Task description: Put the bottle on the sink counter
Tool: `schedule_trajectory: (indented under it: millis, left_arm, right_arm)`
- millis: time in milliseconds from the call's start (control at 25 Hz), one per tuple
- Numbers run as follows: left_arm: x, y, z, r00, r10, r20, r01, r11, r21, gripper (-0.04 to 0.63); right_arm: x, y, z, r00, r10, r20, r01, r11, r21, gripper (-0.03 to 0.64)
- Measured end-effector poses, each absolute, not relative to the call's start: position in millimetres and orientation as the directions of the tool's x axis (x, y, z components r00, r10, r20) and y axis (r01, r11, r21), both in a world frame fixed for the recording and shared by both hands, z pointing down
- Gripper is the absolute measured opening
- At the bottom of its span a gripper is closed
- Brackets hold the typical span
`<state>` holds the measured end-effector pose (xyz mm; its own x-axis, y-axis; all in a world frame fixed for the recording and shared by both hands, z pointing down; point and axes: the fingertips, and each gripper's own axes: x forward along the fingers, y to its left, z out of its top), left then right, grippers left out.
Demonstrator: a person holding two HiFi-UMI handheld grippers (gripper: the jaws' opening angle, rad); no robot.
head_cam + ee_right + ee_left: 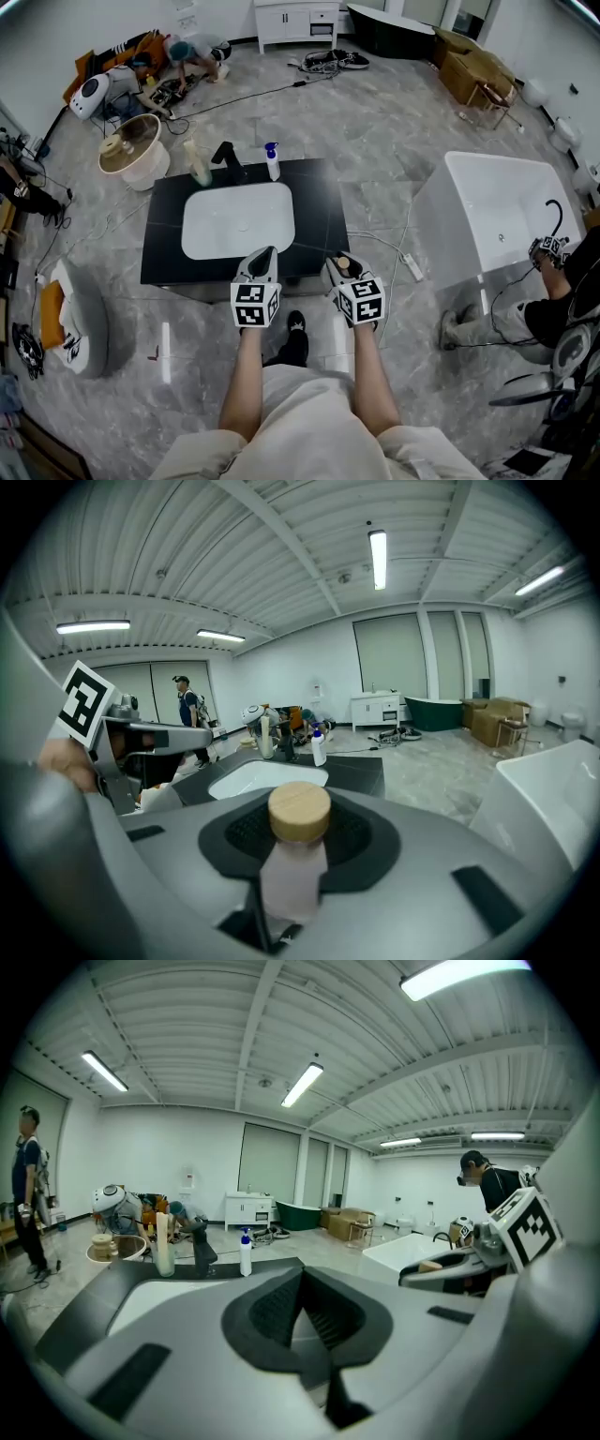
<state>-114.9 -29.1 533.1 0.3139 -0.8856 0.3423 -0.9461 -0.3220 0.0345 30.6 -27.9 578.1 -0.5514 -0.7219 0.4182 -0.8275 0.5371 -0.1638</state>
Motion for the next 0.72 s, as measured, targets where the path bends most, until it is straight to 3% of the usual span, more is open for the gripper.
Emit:
schedule_trajectory:
  millis: [720]
  left_arm:
    - [-167,-153,550,0.315,-0.876,0.365,-0.949,-0.295,0.110,0.006]
  right_arm:
    - [-7,-156,582,-0.522,-0.724,0.451,-0.842,0.522,-0.137,0.104]
